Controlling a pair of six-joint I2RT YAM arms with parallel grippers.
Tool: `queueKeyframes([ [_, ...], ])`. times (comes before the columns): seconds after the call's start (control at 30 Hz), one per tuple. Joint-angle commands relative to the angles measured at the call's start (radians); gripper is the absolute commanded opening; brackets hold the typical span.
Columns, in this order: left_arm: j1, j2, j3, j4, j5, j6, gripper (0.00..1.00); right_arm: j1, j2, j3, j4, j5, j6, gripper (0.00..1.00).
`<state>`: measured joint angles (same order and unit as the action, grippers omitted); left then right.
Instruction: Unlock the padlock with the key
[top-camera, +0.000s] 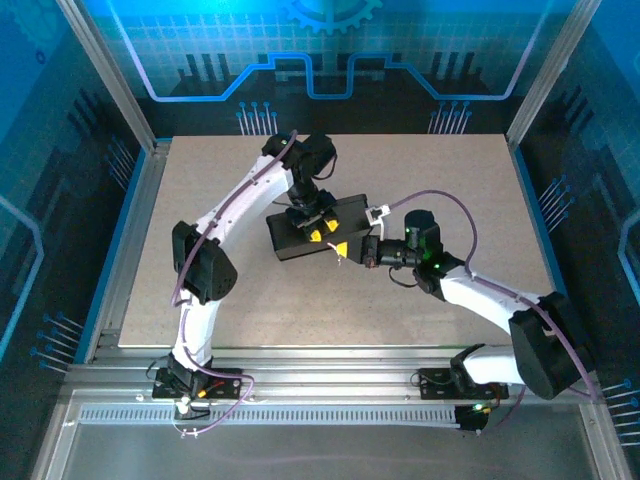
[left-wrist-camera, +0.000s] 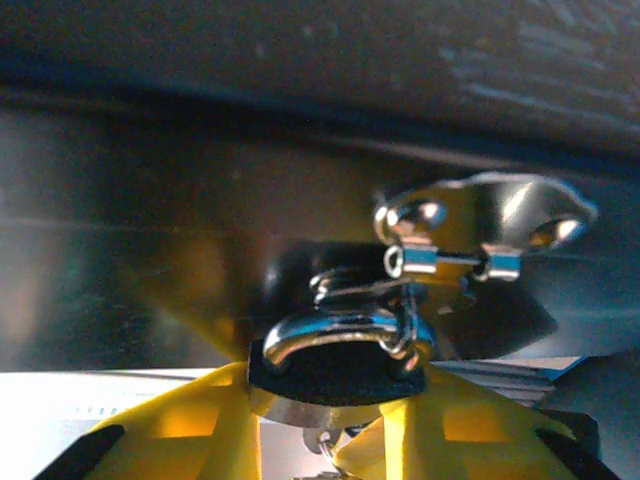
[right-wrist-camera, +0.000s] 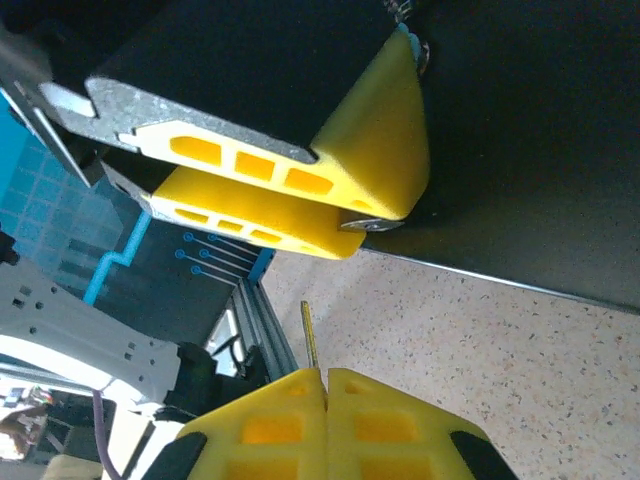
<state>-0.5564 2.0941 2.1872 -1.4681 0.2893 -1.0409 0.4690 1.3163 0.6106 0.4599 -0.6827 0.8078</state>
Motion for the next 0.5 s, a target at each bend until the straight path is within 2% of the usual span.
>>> queueKeyframes([
  [0.0,0.012,-0.004,0.038,-0.003,0.054,-0.001,0.0,-0.007,0.033,0.022,0.054,0.031,0.059,0.0],
  [0.17,0.02,-0.005,0.039,0.005,0.059,-0.003,0.0,-0.016,0.082,-0.019,0.207,0.074,0.177,0.0],
  [0.47,0.024,-0.006,0.028,0.027,0.066,-0.015,0.0,-0.01,0.106,-0.013,0.261,0.121,0.232,0.0],
])
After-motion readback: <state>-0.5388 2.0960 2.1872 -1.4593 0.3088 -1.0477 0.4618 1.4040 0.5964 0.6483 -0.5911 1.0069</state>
